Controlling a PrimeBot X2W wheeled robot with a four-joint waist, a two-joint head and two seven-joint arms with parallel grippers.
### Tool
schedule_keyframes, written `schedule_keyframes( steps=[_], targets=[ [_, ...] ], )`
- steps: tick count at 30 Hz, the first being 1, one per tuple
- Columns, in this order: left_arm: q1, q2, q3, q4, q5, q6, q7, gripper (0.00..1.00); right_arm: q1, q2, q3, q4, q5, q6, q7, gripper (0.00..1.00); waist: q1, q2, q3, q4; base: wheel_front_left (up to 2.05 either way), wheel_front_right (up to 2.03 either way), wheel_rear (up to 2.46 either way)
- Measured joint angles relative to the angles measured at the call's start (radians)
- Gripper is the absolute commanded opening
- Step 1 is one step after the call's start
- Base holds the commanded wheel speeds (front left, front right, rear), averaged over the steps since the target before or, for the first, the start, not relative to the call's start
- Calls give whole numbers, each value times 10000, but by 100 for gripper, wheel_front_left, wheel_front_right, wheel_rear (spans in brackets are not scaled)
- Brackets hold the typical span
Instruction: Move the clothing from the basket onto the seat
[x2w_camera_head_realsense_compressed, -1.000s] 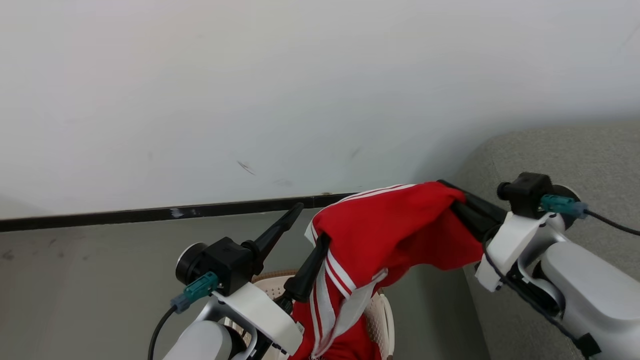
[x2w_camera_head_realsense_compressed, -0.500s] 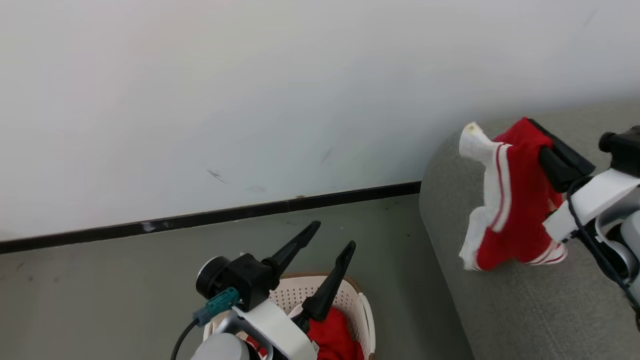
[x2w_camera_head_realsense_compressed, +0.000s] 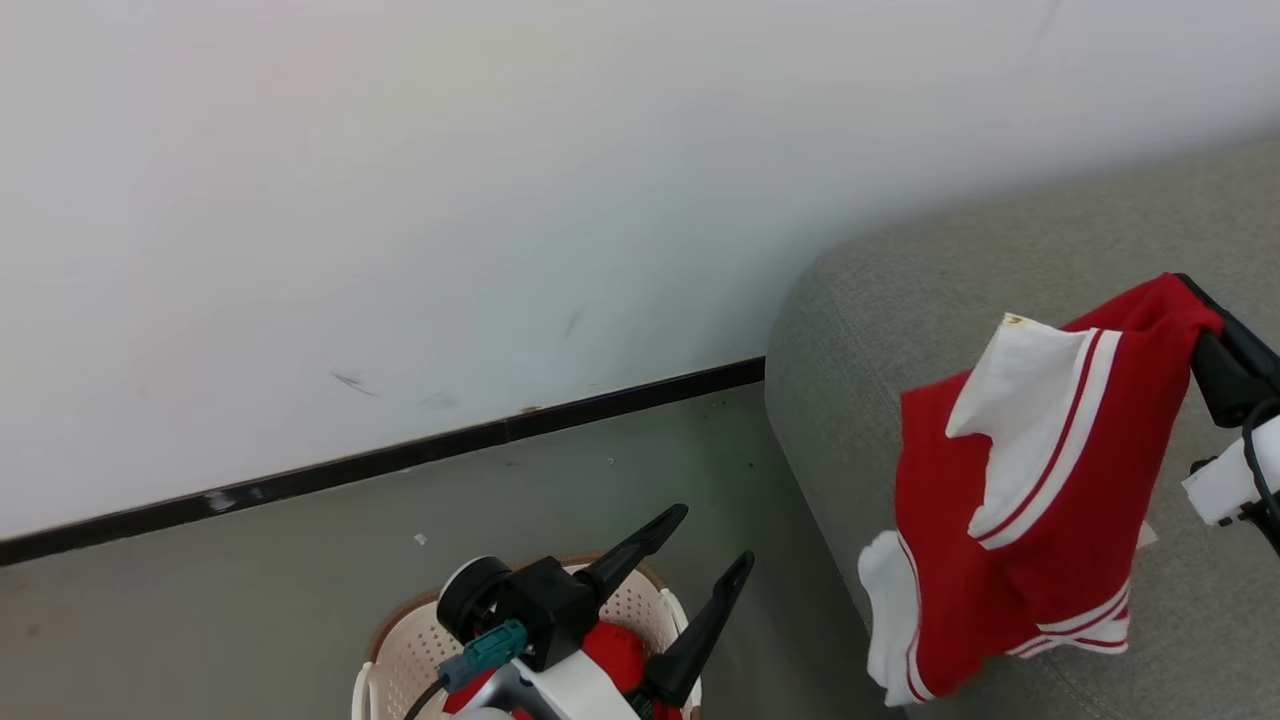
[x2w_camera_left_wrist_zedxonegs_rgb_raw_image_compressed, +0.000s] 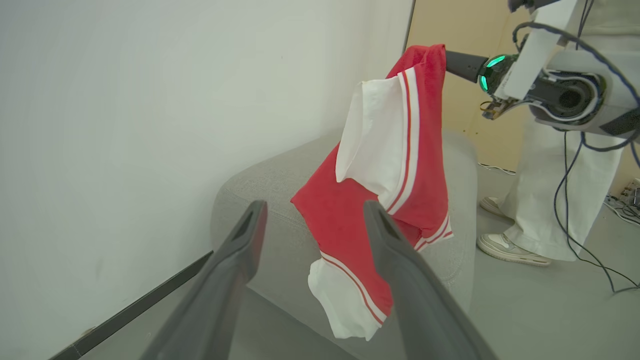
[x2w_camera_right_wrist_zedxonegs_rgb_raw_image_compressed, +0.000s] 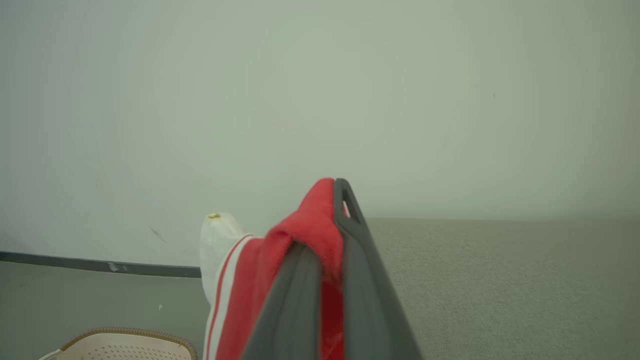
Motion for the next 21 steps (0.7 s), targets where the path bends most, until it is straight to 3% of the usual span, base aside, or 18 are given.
schedule_keyframes(
  steps=[12,21],
  targets=[
    [-15,-31,-405,366,-94,-65,-215,100,1141,54,-541,-635,-117,0,0,0,1,0,0,-999,0,0,0],
    [-32,-36,-198,548,-105,-65,-407,100,1289,213,-21,-901,-299,0,17,0,0,0,99,-1737,0,0,0]
  ],
)
